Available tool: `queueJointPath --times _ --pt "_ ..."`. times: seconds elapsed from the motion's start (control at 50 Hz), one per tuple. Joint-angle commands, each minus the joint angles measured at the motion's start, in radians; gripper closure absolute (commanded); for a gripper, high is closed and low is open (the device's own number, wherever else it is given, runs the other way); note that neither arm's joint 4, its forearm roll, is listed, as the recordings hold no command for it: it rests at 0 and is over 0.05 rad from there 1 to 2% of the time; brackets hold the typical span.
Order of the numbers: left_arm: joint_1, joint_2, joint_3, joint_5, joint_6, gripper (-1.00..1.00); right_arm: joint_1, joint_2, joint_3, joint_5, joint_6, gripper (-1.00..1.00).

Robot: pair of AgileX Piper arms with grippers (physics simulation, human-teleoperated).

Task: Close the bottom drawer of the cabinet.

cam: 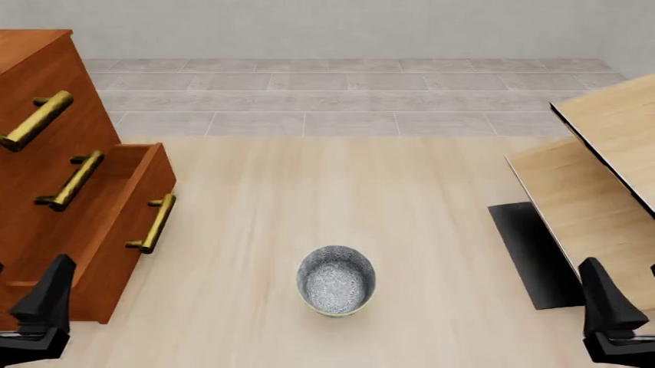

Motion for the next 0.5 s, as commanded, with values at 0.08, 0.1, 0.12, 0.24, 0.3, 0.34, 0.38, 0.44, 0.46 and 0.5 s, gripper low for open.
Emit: queueJointPath --times 0.08,0.1,0.12,0.24,0.3,0.34,0.38,0.44,0.46,0.5 --pt "0.0 -0.022 0.023 -0.036 0.012 -1.0 0.008 0.004 -0.004 0.0 -0.014 -1.0" --pt "0.002 -0.022 0.023 -0.037 0.015 -1.0 0.01 0.004 -0.003 -0.001 -0.015 -1.0" --pt "0.007 -0.021 0.024 -0.037 0.016 -1.0 0.012 0.003 -0.003 -0.001 -0.017 -1.0" --pt "0.0 -0.023 0.019 -0.032 0.014 -1.0 0.021 0.0 -0.003 -0.005 -0.034 -1.0" --pt "-0.007 -0.01 0.023 -0.047 0.014 -1.0 0.026 -0.001 -0.005 -0.005 -0.04 -1.0" --pt "-0.011 0.019 0.023 -0.074 0.011 -1.0 0.028 -0.001 -0.006 -0.004 -0.042 -1.0" --pt "-0.014 0.039 0.021 -0.092 0.007 -1.0 0.029 -0.001 -0.005 -0.005 -0.043 -1.0" --pt "-0.024 0.105 0.021 -0.145 -0.002 -1.0 0.031 -0.001 -0.004 -0.006 -0.046 -1.0" --pt "-0.037 0.159 0.022 -0.183 -0.004 -1.0 0.032 0.0 -0.003 -0.007 -0.047 -1.0" --pt "-0.039 0.269 0.019 -0.25 -0.057 -1.0 0.033 -0.001 -0.005 -0.006 -0.051 -1.0"
